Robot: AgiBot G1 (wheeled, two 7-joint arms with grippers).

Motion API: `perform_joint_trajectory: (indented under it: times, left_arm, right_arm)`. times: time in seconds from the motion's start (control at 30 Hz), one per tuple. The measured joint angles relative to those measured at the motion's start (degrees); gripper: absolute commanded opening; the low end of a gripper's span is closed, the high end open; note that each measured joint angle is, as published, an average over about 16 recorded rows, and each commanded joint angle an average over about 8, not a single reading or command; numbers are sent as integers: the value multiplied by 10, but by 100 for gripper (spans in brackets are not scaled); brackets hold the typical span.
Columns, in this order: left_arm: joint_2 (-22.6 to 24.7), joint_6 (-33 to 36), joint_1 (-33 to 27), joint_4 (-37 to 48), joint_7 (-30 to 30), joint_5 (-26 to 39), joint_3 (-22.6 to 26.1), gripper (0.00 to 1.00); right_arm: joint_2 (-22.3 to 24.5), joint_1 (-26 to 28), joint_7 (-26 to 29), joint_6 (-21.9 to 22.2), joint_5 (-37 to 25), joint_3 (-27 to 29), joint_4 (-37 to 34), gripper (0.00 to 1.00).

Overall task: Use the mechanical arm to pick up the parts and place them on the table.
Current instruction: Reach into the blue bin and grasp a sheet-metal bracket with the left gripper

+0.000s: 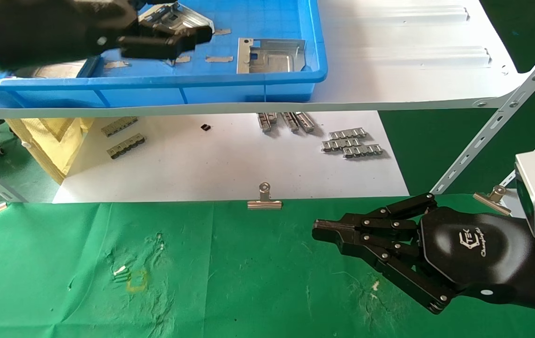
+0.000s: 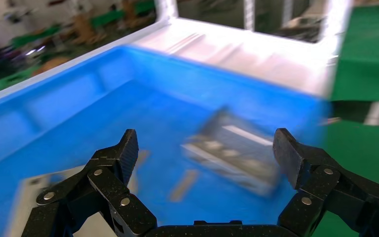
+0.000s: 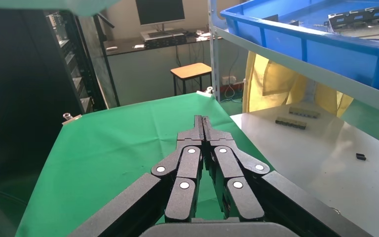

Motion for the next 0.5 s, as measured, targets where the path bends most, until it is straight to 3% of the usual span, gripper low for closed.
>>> perform_joint_trajectory:
  times: [0.13, 0.2, 0.4, 0.47, 0.5]
  left_arm:
    - [42, -59, -52, 94, 19, 41, 18, 99]
    - [61, -91, -71, 134, 27, 56, 24, 90]
    - [100, -169, -107, 221, 39, 89, 39, 17]
    - [109, -185, -114, 240, 40, 96, 43, 0]
    - [112, -190, -117, 248, 40, 100, 45, 0]
  right_arm:
    - [0, 0, 0, 0, 0, 0, 0, 0]
    - [0, 0, 0, 0, 0, 0, 0, 0]
    - [0, 0, 0, 0, 0, 0, 0, 0]
    - [0, 0, 0, 0, 0, 0, 0, 0]
    - [0, 0, 0, 0, 0, 0, 0, 0]
